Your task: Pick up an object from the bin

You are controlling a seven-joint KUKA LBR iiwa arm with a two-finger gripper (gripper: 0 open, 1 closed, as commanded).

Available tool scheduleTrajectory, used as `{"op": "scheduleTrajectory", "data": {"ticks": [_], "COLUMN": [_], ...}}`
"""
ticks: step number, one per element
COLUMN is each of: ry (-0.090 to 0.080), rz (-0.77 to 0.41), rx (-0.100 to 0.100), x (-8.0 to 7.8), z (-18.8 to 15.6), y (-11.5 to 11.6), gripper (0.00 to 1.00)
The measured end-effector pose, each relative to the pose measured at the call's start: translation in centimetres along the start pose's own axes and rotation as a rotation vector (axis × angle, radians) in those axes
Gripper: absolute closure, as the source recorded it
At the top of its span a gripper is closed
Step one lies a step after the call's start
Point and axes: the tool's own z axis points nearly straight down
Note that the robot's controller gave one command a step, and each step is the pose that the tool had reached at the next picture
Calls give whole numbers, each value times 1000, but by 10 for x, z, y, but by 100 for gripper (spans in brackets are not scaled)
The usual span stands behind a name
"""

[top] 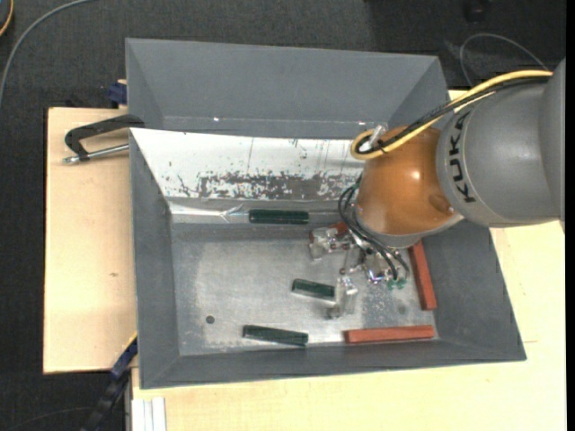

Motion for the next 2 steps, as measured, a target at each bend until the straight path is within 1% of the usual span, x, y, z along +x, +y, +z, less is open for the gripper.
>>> {"op": "scheduleTrajectory", "data": {"ticks": [1, 2], "ry": [-1, -18], "rz": [-4, 79], "rx": [-4, -1], "x": [-1, -6], "z": [0, -147], "y": [4, -9], "gripper": [100, 100]}}
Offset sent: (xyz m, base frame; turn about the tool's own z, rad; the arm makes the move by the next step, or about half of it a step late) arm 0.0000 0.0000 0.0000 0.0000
